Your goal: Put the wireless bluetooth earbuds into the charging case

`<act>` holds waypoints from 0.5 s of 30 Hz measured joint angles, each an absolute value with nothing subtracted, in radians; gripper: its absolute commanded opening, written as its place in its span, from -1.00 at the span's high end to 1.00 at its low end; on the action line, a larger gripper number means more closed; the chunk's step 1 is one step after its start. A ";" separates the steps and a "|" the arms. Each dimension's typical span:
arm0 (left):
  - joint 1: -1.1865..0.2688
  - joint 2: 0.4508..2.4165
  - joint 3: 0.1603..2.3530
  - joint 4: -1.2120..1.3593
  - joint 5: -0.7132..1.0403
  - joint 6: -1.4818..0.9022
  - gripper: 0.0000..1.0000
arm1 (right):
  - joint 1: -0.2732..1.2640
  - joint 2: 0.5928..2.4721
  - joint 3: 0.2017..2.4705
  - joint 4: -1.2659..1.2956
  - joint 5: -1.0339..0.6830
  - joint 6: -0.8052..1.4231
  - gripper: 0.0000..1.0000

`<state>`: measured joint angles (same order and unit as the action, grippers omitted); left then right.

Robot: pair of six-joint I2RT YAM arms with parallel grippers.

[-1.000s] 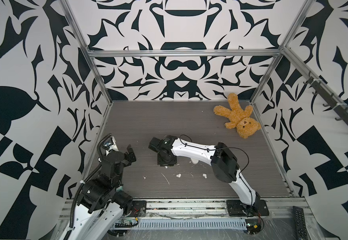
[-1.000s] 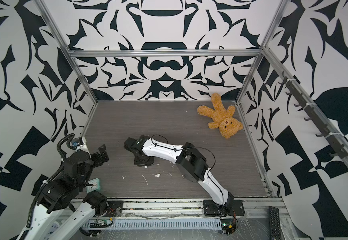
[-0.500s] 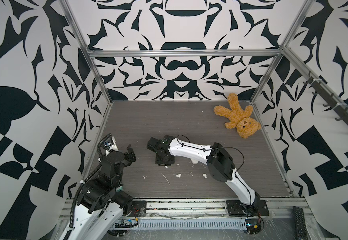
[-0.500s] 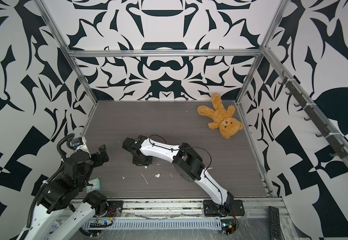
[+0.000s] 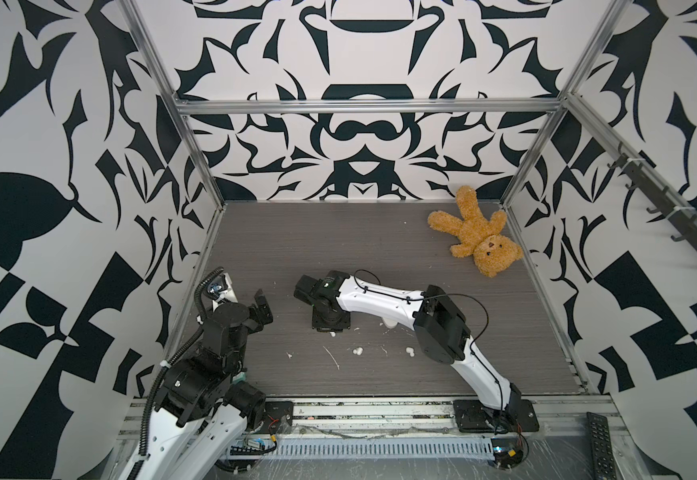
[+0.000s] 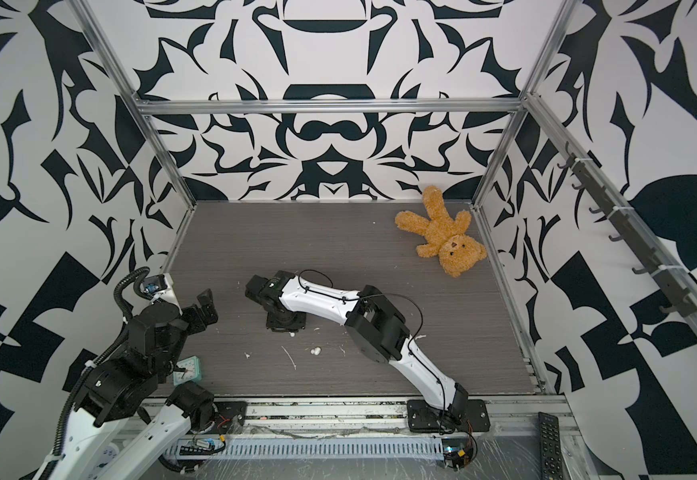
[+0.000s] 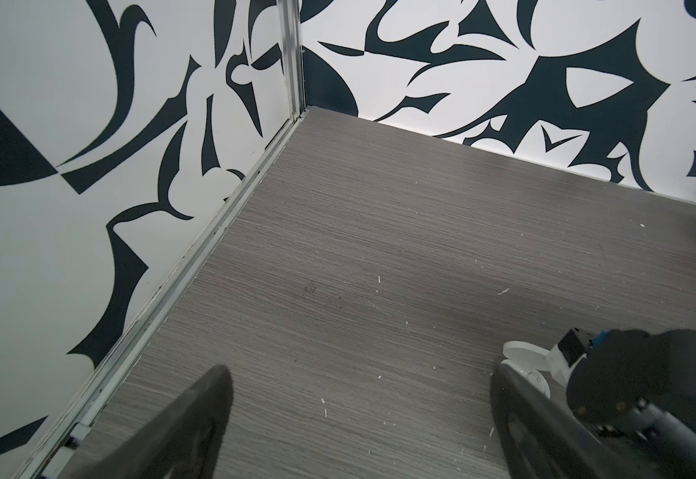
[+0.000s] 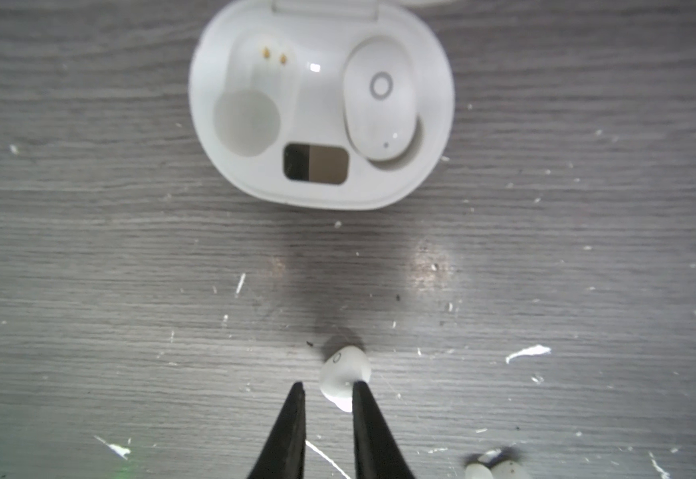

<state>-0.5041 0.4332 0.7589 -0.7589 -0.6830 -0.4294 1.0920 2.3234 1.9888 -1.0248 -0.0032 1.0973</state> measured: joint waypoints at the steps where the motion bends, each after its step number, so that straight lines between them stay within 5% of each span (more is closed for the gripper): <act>1: -0.504 0.433 0.759 -0.759 -0.683 -0.429 -0.99 | 1.092 2.323 1.989 -1.028 -0.003 1.097 0.51; 15: -0.504 0.433 0.759 -0.759 -0.680 -0.429 -0.99 | 1.092 2.323 1.990 -1.036 -0.003 1.095 0.53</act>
<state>-0.5041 0.4332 0.7589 -0.7589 -0.6796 -0.4294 1.0920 2.3234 1.9896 -1.0355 -0.0032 1.0954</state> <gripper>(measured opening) 0.992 0.232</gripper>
